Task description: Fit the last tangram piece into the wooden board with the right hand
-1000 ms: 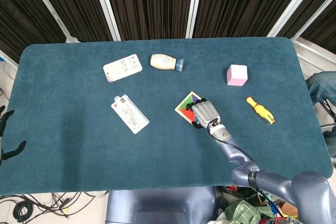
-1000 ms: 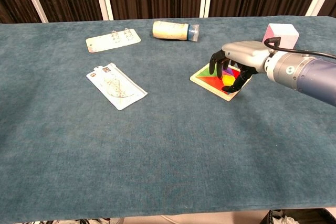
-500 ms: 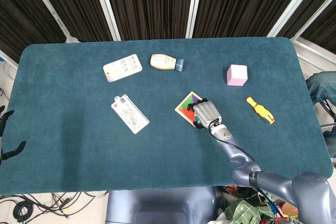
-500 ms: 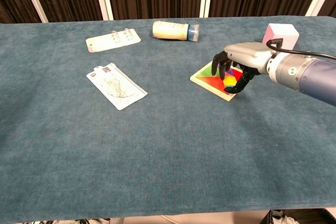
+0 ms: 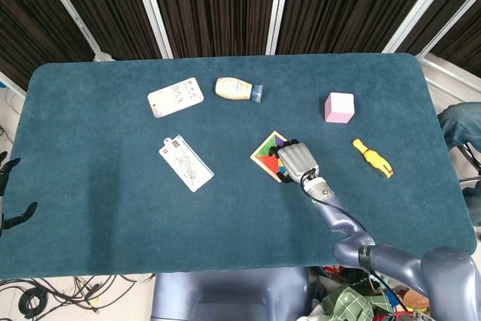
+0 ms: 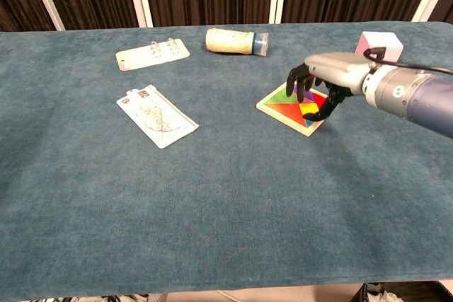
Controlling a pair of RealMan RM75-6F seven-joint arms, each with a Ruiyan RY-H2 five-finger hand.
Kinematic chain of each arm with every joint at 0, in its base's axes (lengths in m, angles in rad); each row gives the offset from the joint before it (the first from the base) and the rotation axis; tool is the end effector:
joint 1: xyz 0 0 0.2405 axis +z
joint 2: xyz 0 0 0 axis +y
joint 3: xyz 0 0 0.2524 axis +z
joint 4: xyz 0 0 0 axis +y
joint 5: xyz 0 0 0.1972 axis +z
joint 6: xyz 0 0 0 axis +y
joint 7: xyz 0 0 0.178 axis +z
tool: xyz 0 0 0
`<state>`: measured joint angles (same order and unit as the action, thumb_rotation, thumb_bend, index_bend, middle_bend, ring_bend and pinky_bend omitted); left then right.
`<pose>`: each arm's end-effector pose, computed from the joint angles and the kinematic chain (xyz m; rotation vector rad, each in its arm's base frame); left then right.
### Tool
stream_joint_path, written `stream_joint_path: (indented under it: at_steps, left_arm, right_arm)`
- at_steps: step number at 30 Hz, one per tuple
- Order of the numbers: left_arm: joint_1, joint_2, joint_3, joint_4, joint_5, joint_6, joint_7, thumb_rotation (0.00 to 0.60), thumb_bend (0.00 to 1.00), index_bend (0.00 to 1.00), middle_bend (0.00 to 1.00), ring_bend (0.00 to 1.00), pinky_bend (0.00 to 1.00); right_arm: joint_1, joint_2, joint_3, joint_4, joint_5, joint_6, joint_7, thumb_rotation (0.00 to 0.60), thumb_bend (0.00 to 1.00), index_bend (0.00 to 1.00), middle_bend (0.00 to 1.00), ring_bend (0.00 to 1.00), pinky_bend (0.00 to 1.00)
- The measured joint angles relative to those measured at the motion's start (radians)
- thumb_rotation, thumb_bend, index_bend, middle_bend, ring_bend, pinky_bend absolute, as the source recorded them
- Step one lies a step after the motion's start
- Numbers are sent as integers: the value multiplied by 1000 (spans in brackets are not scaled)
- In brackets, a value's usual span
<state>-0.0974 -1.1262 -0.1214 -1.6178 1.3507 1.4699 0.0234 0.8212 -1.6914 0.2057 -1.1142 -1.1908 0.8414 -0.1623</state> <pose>-0.3163 0.2296 0.1860 -1.2334 -0.9149 -0.8787 -0.1484 -0.4150 -0.0413 1.8721 -0.9225 0.9006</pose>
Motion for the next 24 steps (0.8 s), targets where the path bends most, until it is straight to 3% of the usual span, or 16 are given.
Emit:
stream_joint_path:
  at_steps: [5,13,17,24]
  left_arm:
    - [-1,0,0,1,1,-2,-2,600,227,160,38,0,0]
    - [0,0,0,-3,5,5,1,600,227,160,38,0,0]
    - [-1,1,-2,-10,8,10,9,600,227,160,38,0,0]
    - [3,2,-3,-22,26,35,23,600,227,160,38,0,0]
  right_arm:
    - [-13,48,22,-65,-11,50,14,600,182,277,232,205,234]
    - [-96,215,23,-278,-25,168,-14,600,154,276,192,166,234]
    - [-193,313,-7,-378,-79,303,-9,600,153,276,191,166,234]
    - [-394,418,-92,-420,-199,554,87,600,154,277,191,166,234]
